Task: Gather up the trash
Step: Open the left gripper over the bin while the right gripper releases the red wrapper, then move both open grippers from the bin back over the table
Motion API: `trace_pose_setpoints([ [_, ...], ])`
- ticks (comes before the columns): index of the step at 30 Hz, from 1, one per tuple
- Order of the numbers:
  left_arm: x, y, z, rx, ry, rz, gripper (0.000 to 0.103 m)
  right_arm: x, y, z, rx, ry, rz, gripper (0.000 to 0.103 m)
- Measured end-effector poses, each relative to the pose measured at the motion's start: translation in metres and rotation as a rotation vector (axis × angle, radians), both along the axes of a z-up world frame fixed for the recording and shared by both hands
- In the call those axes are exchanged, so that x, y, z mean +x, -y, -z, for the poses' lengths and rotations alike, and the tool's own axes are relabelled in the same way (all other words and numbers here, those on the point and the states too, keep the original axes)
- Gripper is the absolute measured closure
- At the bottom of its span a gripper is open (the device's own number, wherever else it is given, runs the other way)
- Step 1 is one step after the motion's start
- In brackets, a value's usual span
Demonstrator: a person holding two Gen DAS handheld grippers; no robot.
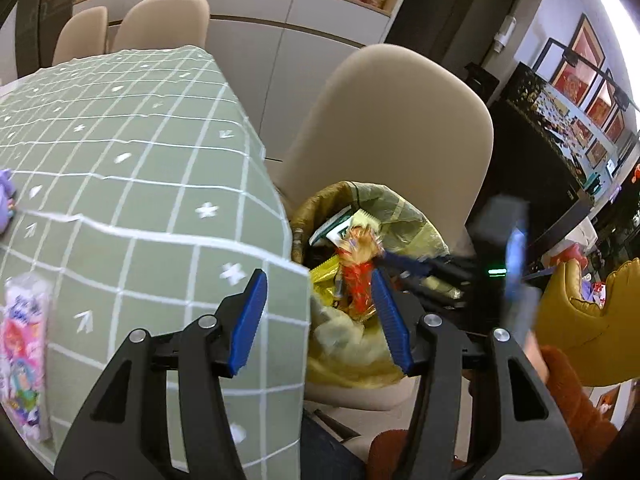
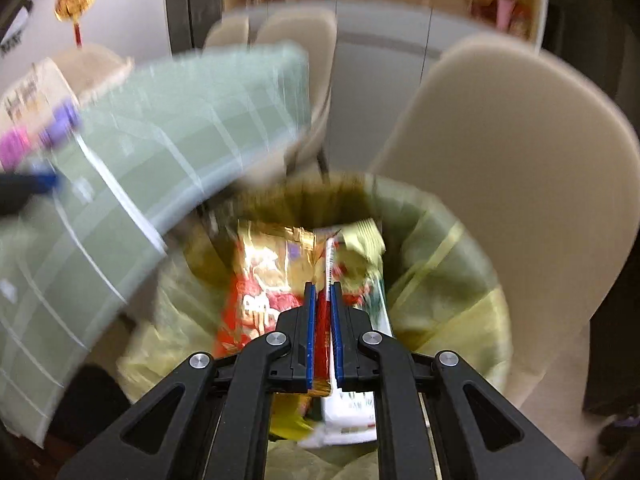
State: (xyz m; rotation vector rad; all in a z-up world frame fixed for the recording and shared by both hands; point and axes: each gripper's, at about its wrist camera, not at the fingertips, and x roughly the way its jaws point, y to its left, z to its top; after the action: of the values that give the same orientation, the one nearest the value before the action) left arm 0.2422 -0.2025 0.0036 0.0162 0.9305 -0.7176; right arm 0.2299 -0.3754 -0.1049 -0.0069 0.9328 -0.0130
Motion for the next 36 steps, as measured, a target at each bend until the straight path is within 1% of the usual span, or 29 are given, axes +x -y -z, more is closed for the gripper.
trace_pose_setpoints([
  [3,-0.001,-0.016,-0.003,-0.005,0.011,-0.019,0.051,0.004,0.003,0.016,-0.001,-0.068,0.019,0.094],
  [5,-0.001,-0.025,-0.004,-0.009,0.012,-0.031,0.050,0.003,0.006,0.017,0.009,-0.074,0.029,0.094],
  [7,0.001,-0.033,-0.004,-0.017,0.011,-0.047,0.050,-0.002,0.008,0.009,0.038,-0.050,0.034,0.093],
  [9,0.003,-0.040,-0.004,-0.025,0.007,-0.061,0.049,-0.007,0.010,0.001,0.047,-0.029,0.045,0.092],
  [13,0.004,-0.056,-0.007,-0.036,0.011,-0.077,0.048,-0.018,0.014,-0.016,0.049,0.007,0.064,0.084],
  [15,0.004,-0.067,-0.010,-0.039,0.025,-0.082,0.045,-0.025,0.014,-0.027,0.056,0.035,0.076,0.082],
  [18,0.001,-0.084,-0.015,-0.039,0.052,-0.104,0.045,-0.032,0.013,-0.042,0.070,0.071,0.082,0.082],
  [22,0.005,-0.110,-0.018,-0.039,0.076,-0.151,0.045,-0.038,0.001,-0.061,0.095,0.116,0.074,0.082],
  [27,0.016,-0.156,-0.021,-0.047,0.090,-0.253,0.045,-0.041,-0.031,-0.089,0.121,0.194,0.018,0.081],
  [30,0.020,-0.184,-0.022,-0.045,0.105,-0.308,0.045,-0.040,-0.059,-0.106,0.143,0.234,-0.050,0.081],
  [33,0.023,-0.217,-0.024,-0.036,0.126,-0.372,0.045,-0.037,-0.088,-0.119,0.144,0.257,-0.114,0.081],
  [36,0.027,-0.255,-0.023,-0.027,0.130,-0.451,0.045,-0.035,-0.117,-0.124,0.147,0.263,-0.182,0.081],
])
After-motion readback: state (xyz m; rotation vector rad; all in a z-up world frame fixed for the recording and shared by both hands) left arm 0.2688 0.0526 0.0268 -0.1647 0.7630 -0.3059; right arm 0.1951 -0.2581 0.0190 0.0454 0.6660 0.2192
